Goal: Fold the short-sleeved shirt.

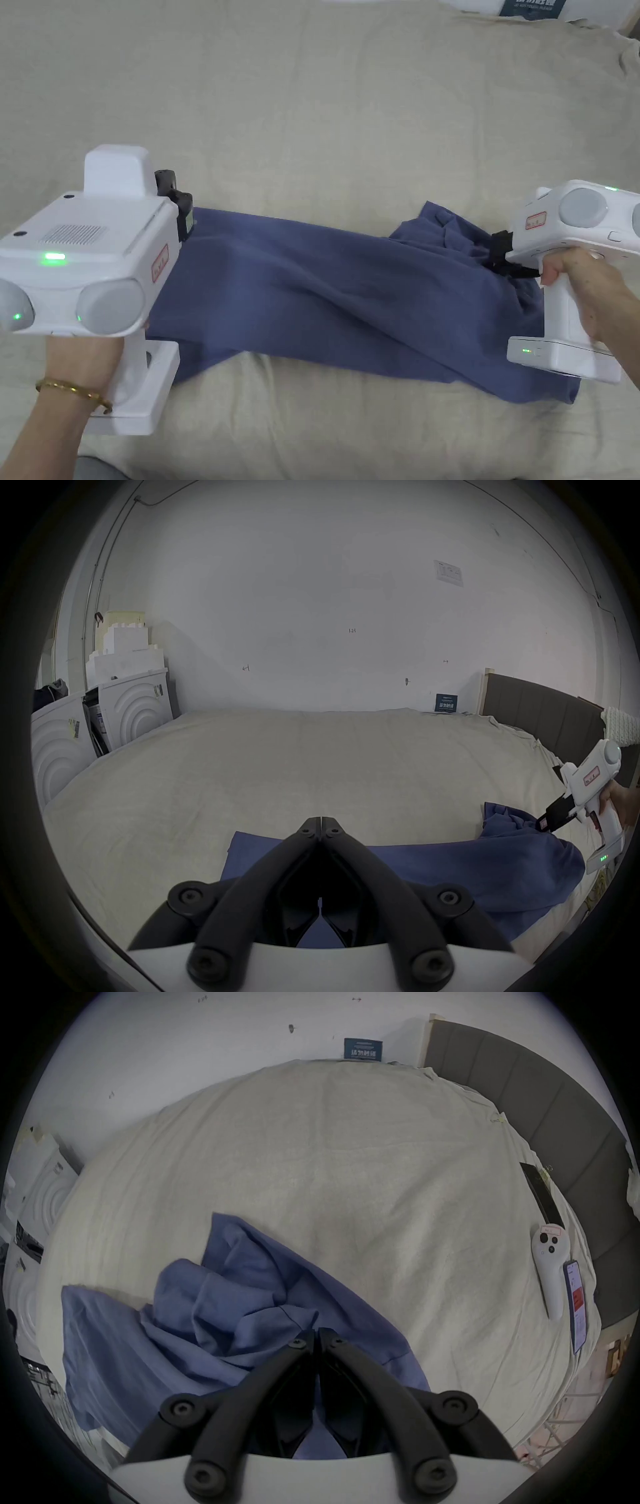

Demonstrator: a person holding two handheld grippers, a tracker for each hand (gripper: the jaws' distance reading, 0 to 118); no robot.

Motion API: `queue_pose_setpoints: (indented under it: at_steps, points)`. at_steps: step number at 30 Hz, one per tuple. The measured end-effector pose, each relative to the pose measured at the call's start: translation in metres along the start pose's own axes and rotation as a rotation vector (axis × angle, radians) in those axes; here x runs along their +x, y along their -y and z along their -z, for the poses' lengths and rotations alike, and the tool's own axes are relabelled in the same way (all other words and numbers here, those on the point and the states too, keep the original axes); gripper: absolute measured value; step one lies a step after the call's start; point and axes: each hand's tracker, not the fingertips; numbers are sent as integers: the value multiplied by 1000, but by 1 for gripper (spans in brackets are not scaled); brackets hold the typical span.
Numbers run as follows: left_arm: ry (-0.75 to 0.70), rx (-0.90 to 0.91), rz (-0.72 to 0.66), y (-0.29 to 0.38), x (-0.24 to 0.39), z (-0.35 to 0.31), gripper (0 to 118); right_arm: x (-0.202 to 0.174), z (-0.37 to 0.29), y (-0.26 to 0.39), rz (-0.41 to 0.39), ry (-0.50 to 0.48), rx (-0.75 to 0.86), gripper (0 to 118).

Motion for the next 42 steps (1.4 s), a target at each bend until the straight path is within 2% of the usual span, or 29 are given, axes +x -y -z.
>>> queue_pose_setpoints:
  at_steps: [1, 2, 6, 9, 12, 15, 18, 20, 23, 32, 33, 36, 37, 38, 39, 42]
  points:
    - [17, -23, -5, -3, -2, 4, 0, 1, -7, 0, 10, -14, 24, 1]
    - [33, -44, -8, -7, -4, 8, 6, 1, -14, -1, 15, -16, 44, 1]
    - [79, -107, -25, -22, -9, 27, 73, 1, -40, -1, 28, -58, 124, 1]
    - [82, -180, -35, -31, -16, 48, 99, -1, -57, -1, 28, -68, 163, 1]
    - [92, -265, -38, -41, -28, 70, 110, -5, -69, -2, 14, -80, 189, 1]
    - [26, -340, 28, -50, -39, 90, 110, -8, -75, -2, 2, -92, 221, 1]
    - [-11, -403, 36, -54, -52, 111, 110, -10, -75, -3, -8, -97, 229, 1]
    - [-30, -469, 19, -55, -61, 129, 110, -10, -74, -4, -25, -99, 225, 1]
    - [-96, -596, 66, -53, -73, 155, 110, -11, -70, -3, -48, -96, 210, 1]
    - [-103, -679, -15, -33, -97, 192, 106, 4, -44, -15, -37, -128, 182, 1]
    - [-98, -682, -13, -28, -96, 193, 94, 4, -42, -16, -33, -132, 179, 1]
    - [-97, -725, 5, -14, -96, 199, 48, 4, -40, -17, -37, -131, 179, 1]
    - [-96, -741, 9, -9, -96, 200, 40, 4, -39, -18, -40, -127, 179, 1]
    - [-72, -742, 0, -6, -96, 199, 26, 4, -39, -18, -41, -126, 181, 1]
    - [-57, -729, -9, -4, -95, 198, 7, 5, -39, -18, -44, -124, 184, 1]
    - [-67, -693, 44, -1, -86, 196, 0, 6, -39, -15, -60, -110, 187, 1]
